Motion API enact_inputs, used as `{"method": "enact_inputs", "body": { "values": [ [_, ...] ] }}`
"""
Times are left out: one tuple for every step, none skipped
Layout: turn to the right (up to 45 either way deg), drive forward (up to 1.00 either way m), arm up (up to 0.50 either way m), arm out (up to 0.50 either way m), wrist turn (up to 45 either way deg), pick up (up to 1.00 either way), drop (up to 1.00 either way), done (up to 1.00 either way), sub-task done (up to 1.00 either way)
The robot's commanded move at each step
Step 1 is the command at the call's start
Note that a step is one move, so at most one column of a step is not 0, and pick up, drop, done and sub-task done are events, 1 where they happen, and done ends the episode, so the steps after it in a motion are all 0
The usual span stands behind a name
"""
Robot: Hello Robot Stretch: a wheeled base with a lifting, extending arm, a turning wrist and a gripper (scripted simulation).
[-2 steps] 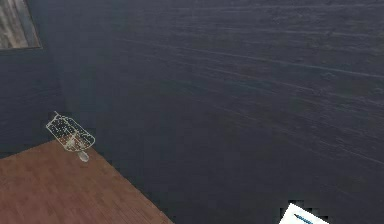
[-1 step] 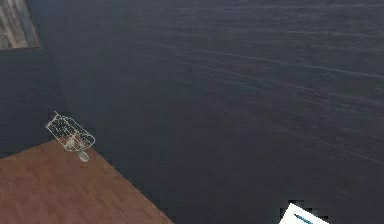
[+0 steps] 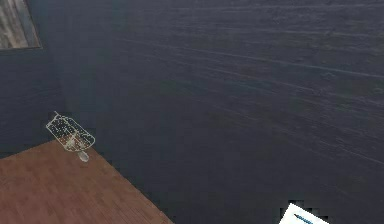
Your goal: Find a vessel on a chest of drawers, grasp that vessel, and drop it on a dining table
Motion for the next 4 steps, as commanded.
{"method": "enact_inputs", "body": {
  "values": [
    [0.0, 0.00, 0.00, 0.00, 45.0, 0.00, 0.00, 0.00, 0.00],
    [0.0, 0.00, 0.00, 0.00, 30.0, 0.00, 0.00, 0.00, 0.00],
    [0.0, 0.00, -0.20, 0.00, 0.0, 0.00, 0.00, 0.00, 0.00],
    [0.0, 0.00, 0.00, 0.00, 0.0, 1.00, 0.00, 0.00, 0.00]
  ]
}}
